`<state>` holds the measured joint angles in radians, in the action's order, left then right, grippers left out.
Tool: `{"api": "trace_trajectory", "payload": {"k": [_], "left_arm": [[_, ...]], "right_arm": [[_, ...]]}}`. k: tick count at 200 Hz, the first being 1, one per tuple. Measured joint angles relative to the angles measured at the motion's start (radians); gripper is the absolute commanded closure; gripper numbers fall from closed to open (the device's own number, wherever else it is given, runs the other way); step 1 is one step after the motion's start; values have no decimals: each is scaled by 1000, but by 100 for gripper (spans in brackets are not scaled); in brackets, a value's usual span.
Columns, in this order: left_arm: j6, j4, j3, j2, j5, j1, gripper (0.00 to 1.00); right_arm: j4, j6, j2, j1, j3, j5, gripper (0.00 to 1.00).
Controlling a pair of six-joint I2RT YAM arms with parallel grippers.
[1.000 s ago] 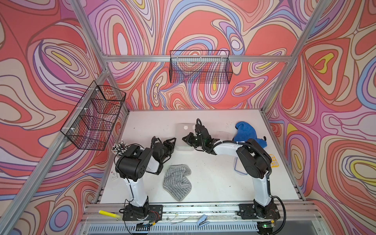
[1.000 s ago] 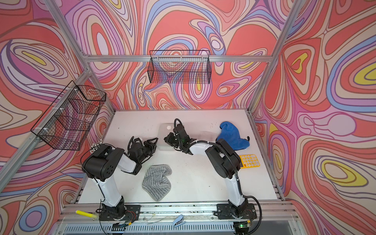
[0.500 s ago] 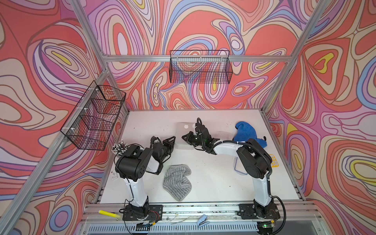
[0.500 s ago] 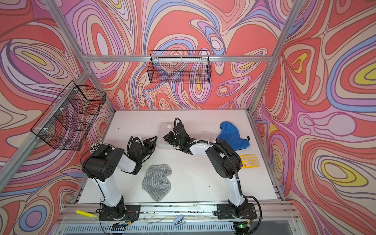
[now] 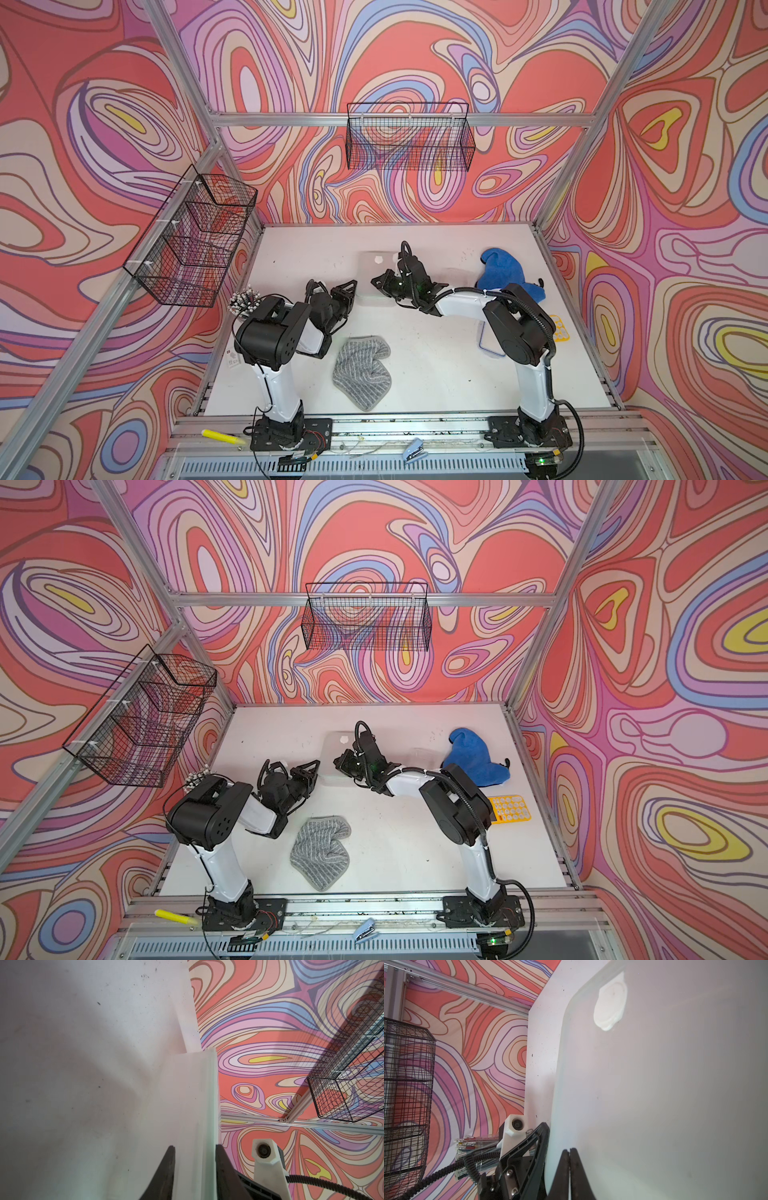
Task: Wipe the insides of the lunch boxes
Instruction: Open the fastener of the lunch box.
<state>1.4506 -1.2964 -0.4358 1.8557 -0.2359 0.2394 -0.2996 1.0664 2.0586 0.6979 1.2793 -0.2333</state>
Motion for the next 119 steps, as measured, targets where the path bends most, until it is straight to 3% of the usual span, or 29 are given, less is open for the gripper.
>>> {"api": "trace_trajectory", "payload": {"k": [80, 119], "left_arm": [[-144, 253, -46, -117, -42, -23, 93], [-179, 310, -57, -117, -61, -24, 87]], "right_arm": [[53, -27, -3, 4, 2, 12, 100], [53, -29, -3, 4, 2, 11, 100]]}}
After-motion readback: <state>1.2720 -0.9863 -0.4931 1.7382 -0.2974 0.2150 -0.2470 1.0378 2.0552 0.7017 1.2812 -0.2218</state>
